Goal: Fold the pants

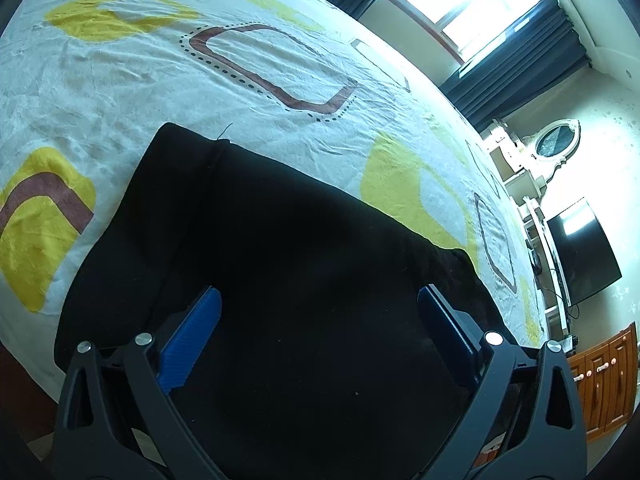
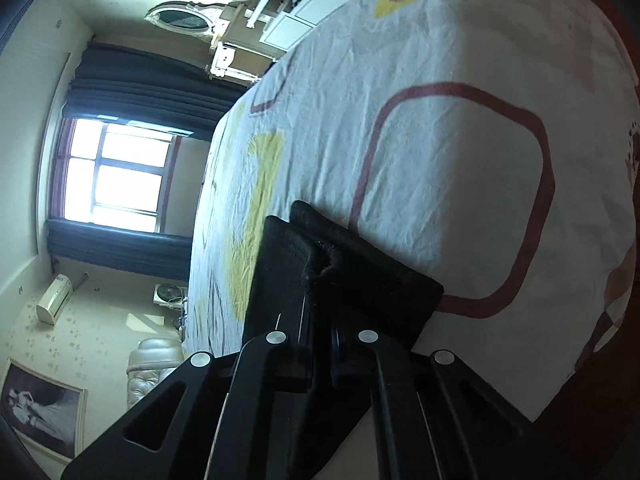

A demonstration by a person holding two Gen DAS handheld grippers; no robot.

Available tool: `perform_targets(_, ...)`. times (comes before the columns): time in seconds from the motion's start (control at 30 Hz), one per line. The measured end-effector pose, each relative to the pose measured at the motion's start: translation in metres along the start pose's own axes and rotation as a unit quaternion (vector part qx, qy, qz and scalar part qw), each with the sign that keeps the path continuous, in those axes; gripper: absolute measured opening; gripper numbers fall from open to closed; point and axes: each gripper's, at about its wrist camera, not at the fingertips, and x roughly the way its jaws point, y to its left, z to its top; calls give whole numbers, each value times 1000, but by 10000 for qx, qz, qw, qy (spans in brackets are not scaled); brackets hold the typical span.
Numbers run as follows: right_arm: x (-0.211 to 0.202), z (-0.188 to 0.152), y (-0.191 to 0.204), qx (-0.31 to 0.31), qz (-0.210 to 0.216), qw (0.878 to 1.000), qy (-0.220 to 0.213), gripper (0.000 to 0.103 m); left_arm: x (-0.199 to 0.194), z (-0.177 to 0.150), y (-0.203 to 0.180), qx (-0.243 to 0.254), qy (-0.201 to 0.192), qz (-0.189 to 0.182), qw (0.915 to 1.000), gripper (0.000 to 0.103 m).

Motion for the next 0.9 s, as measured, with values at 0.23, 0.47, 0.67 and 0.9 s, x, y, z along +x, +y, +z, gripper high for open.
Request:
perform_targets(0.23,-9,-8,-27,-10,-216,9997,-122,5,1,1,1,-15,21,-41,10000,100)
perform_targets(0.47,-18,0,-23,-111,-196,9997,-108,12,-1,1,-2,124,115,-12,9999,100)
perform_targets(0.67,-52,23,-25,-360,-430,9967,-591,54,-18,5,1,-31,-56,-261,9996,100)
perform_targets(0.9,-15,33,5,-1290,-904,9875,-30,63,-11,10,1,235,109,51,9997,100)
